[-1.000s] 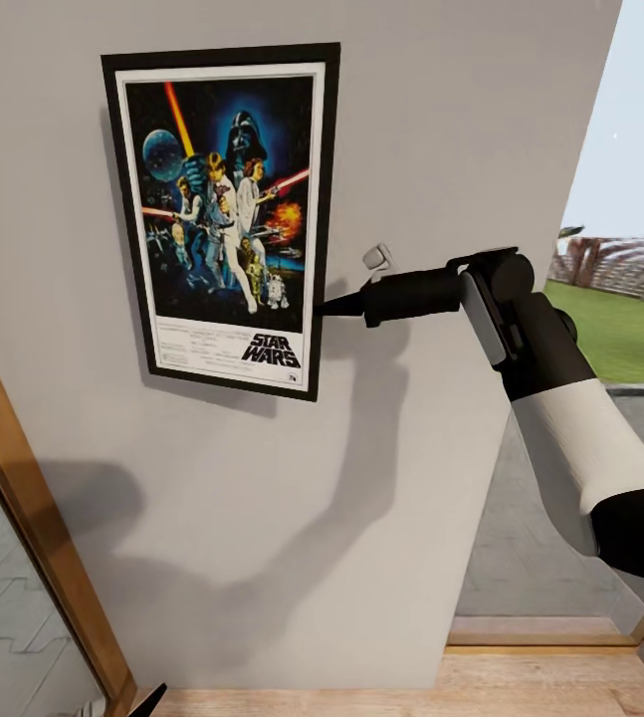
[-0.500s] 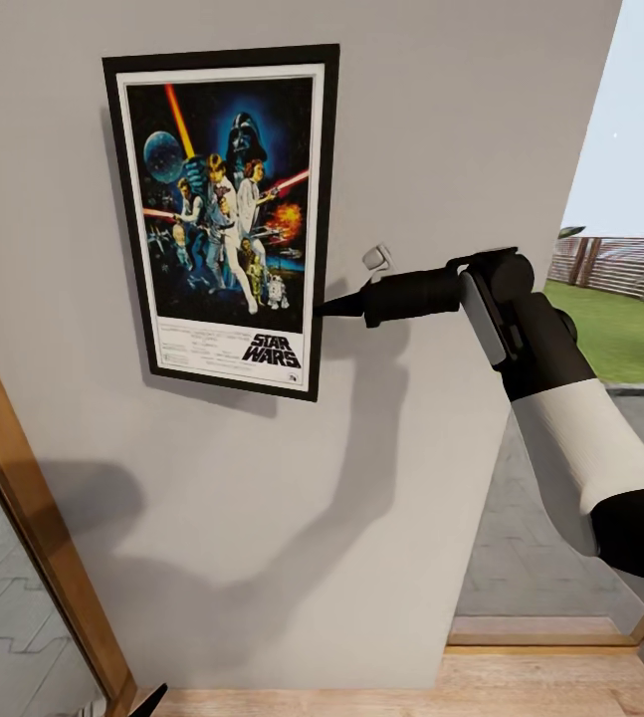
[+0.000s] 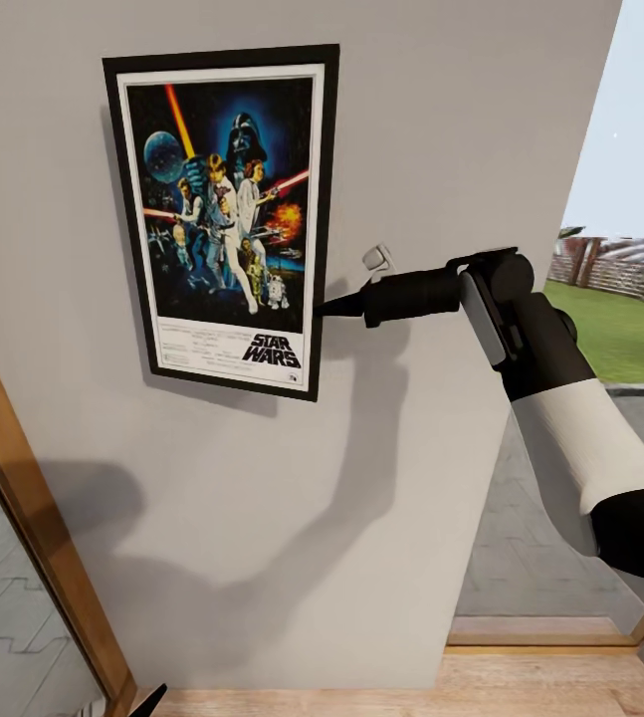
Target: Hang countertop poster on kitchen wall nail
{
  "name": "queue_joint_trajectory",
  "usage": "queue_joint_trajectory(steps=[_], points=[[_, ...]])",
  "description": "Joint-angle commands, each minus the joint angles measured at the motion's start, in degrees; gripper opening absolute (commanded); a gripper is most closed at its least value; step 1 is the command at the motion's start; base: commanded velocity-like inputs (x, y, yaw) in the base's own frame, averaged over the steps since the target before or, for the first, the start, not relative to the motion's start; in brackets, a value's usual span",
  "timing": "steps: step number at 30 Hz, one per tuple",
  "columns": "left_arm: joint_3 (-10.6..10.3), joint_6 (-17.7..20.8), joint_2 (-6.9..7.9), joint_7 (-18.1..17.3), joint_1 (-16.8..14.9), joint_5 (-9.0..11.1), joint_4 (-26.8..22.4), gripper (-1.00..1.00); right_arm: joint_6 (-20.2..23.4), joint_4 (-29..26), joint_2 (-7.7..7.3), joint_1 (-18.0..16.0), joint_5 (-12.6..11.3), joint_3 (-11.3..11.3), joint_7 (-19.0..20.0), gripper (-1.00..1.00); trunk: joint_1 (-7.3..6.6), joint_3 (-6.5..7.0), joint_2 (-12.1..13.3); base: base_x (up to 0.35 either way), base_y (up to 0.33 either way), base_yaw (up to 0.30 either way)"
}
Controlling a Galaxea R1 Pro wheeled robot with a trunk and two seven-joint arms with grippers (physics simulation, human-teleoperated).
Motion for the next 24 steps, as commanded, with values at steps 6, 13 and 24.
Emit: queue_joint_trajectory(steps=[6, 13, 24], points=[[-0.48, -0.47, 0.01, -0.05, -0.01, 0.35, 0.03, 1.0, 0.26, 0.0, -0.06, -0.03, -0.25, 0.08, -0.03, -1.0, 0.02, -0.03, -0.04, 0.0, 0.0, 0.0], [-0.48, -0.47, 0.01, -0.05, -0.01, 0.35, 0.0, 1.0, 0.27, 0.0, -0.06, -0.03, -0.25, 0.11, -0.03, -1.0, 0.02, -0.03, -0.04, 0.078, 0.0, 0.0], [-0.48, -0.47, 0.01, -0.05, -0.01, 0.35, 0.04, 1.0, 0.26, 0.0, -0.1, -0.03, -0.25, 0.04, -0.03, -1.0, 0.02, -0.03, -0.04, 0.095, 0.0, 0.0]])
